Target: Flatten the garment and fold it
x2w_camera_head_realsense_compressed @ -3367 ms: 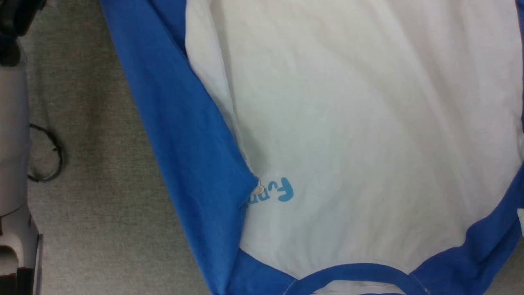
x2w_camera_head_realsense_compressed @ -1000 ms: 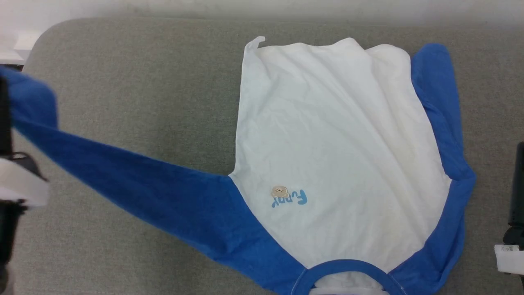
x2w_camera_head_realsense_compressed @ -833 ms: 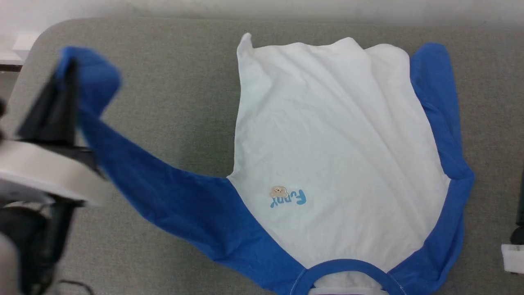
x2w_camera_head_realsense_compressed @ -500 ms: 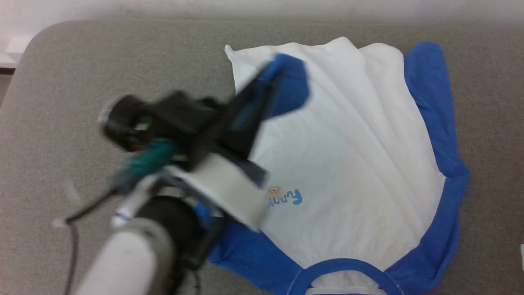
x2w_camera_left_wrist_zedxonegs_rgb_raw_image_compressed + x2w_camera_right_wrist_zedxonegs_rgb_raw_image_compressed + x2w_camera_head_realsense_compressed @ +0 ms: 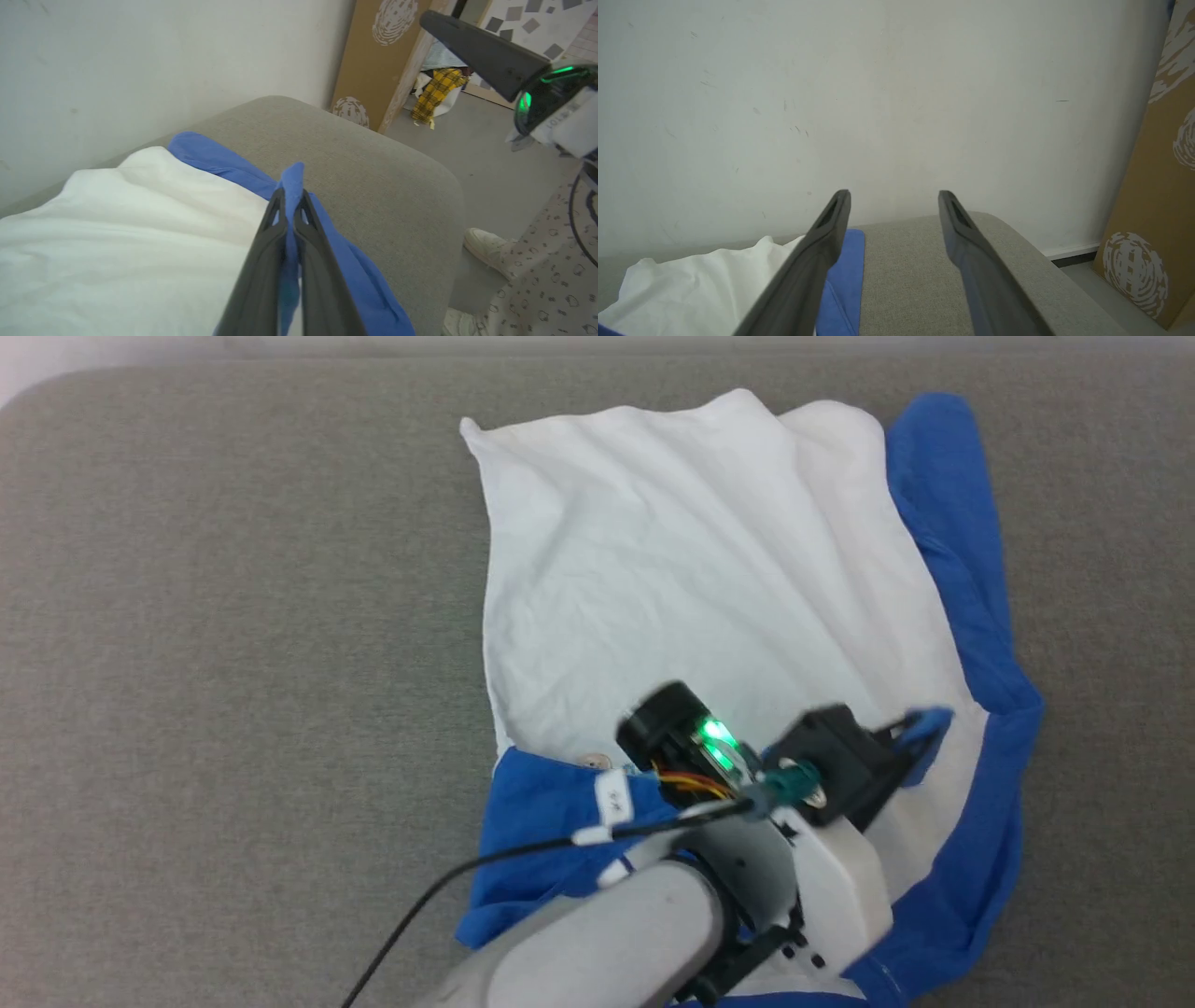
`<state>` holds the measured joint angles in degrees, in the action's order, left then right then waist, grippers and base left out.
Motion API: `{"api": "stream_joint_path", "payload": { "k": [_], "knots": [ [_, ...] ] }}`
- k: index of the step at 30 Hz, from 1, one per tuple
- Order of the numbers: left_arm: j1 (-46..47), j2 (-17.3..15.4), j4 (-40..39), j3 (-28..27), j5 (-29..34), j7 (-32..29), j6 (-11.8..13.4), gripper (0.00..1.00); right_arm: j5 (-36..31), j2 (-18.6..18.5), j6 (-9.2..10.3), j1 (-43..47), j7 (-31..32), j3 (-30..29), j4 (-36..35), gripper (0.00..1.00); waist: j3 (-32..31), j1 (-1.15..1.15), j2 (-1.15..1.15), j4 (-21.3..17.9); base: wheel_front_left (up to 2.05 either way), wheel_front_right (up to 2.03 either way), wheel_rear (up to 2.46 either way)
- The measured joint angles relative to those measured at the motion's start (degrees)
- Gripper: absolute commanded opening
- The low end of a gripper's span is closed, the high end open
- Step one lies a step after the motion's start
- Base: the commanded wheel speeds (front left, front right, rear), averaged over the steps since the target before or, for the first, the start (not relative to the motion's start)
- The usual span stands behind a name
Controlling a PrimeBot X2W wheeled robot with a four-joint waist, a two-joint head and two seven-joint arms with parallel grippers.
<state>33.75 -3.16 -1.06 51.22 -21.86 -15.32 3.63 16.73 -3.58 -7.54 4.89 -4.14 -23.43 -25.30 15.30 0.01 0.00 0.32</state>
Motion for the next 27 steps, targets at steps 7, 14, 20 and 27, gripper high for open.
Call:
{"api": "stream_joint_path", "payload": {
  "k": [7,14,20,27],
  "knots": [
    [4.36,-0.02,9.7,13.41,-10.27,4.78,3.16,0.0,1.01,-0.16,0.0,-1.76,-0.51,1.34,1.43,1.0,2.57,0.0,0.0,-3.21,0.0,0.0,0.0],
    [9.27,0.26,13.84,20.84,-17.58,6.77,6.19,0.0,1.8,-0.4,0.0,-2.74,-1.83,2.59,4.12,1.0,5.17,0.0,0.0,-6.69,0.0,0.0,0.0],
    [11.23,0.26,22.72,21.8,-18.4,5.97,7.0,0.0,2.02,-0.6,0.0,-4.05,-2.65,4.05,5.86,1.0,6.99,0.0,0.0,-9.33,0.0,0.0,0.0],
    [10.9,0.32,26.43,21.83,-19.08,2.66,5.72,0.08,2.37,-1.07,0.0,-4.65,-3.03,4.43,7.05,1.0,8.13,0.0,0.0,-11.04,0.0,0.0,0.0]
  ]
}}
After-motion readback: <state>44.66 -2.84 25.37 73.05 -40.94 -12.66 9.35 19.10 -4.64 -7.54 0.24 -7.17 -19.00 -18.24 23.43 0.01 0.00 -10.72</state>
